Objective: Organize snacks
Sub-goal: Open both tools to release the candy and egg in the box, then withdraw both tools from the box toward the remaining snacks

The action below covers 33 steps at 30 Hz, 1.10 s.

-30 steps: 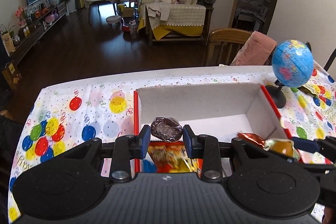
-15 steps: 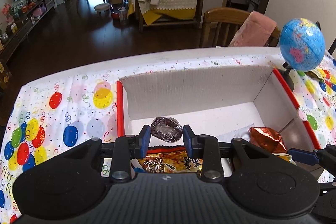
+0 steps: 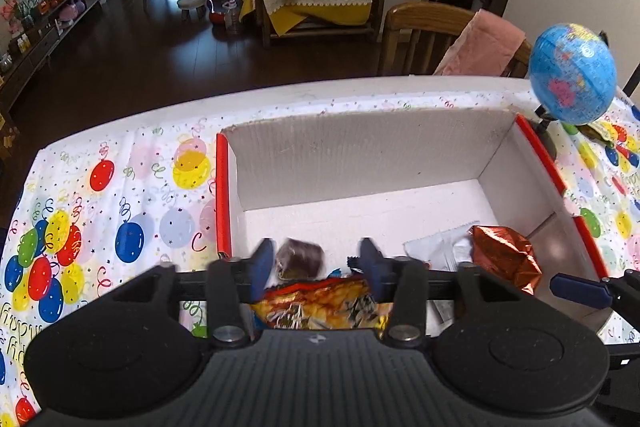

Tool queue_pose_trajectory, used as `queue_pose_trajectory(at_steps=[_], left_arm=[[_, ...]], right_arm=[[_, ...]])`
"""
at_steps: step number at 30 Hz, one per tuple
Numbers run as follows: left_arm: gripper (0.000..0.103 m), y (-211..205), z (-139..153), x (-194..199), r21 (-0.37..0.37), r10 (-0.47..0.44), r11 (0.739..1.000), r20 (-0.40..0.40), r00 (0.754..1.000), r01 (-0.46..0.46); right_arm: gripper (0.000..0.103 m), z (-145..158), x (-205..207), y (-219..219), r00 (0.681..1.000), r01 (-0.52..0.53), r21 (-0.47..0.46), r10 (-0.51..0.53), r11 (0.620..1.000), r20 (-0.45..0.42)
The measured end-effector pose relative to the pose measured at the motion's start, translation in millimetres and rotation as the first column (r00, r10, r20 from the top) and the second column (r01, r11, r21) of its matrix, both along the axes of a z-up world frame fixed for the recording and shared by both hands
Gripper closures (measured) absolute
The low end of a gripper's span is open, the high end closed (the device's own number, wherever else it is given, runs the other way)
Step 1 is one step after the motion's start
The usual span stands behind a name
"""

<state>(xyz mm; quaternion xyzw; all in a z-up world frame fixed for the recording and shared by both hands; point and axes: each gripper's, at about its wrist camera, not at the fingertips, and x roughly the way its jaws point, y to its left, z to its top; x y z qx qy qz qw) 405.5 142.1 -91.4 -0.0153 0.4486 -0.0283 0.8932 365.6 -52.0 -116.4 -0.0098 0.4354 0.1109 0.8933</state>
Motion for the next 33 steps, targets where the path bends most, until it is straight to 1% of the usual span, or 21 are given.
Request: queue_pose_trajectory(at_steps=[4, 7, 11, 15, 17, 19, 23, 26, 31, 33], left_arm=[[0.050, -3, 11, -9, 0.002, -0.005, 1.000, 0.023, 1.000, 0.005], [0.044, -5, 19, -18, -0.001, -0.005, 1.000, 0.036, 0.999, 0.005], [0.044, -7, 31, -33, -0.017, -0.010, 1.000, 0.048, 0.999, 0.011], [0.043, -12, 44, -49, -0.022, -0.011, 1.000, 0.065, 0.998, 0.012], [0.039, -15, 51, -57, -0.028, -0.009, 1.000, 0.073, 0.997, 0.012], [0.038, -18, 58, -67, -0.031, -0.009, 0.999, 0.086, 0.996, 0.012], [0.037, -26, 70, -85, -0.027, -0.010, 1.000, 0.105, 0.994, 0.013], [0.033, -31, 77, -100, -0.028, -0.005, 1.000, 0.118, 0.993, 0.009], [0.032, -38, 88, -124, -0.034, -0.001, 0.999, 0.134, 0.991, 0.005], [0.029, -40, 92, -133, -0.036, 0.005, 0.999, 0.141, 0.990, 0.000]], right_arm=[[0.033, 8, -7, -3, 1.000, 0.006, 0.013, -0.006, 1.000, 0.021], [0.031, 16, -13, -7, 0.999, 0.007, 0.023, -0.008, 1.000, 0.035], [0.025, 26, -26, -12, 0.998, 0.000, 0.036, -0.002, 0.999, 0.062], [0.021, 37, -40, -18, 0.996, -0.010, 0.050, 0.005, 0.999, 0.090], [0.018, 43, -47, -21, 0.995, -0.013, 0.061, 0.006, 0.998, 0.103], [0.017, 48, -54, -26, 0.994, -0.013, 0.070, 0.005, 0.997, 0.113], [0.014, 57, -69, -35, 0.991, -0.014, 0.078, 0.003, 0.997, 0.135], [0.014, 65, -80, -43, 0.988, -0.018, 0.087, 0.005, 0.996, 0.153], [0.013, 75, -100, -54, 0.983, -0.032, 0.098, 0.014, 0.995, 0.180], [0.013, 79, -107, -58, 0.982, -0.037, 0.105, 0.016, 0.994, 0.191]])
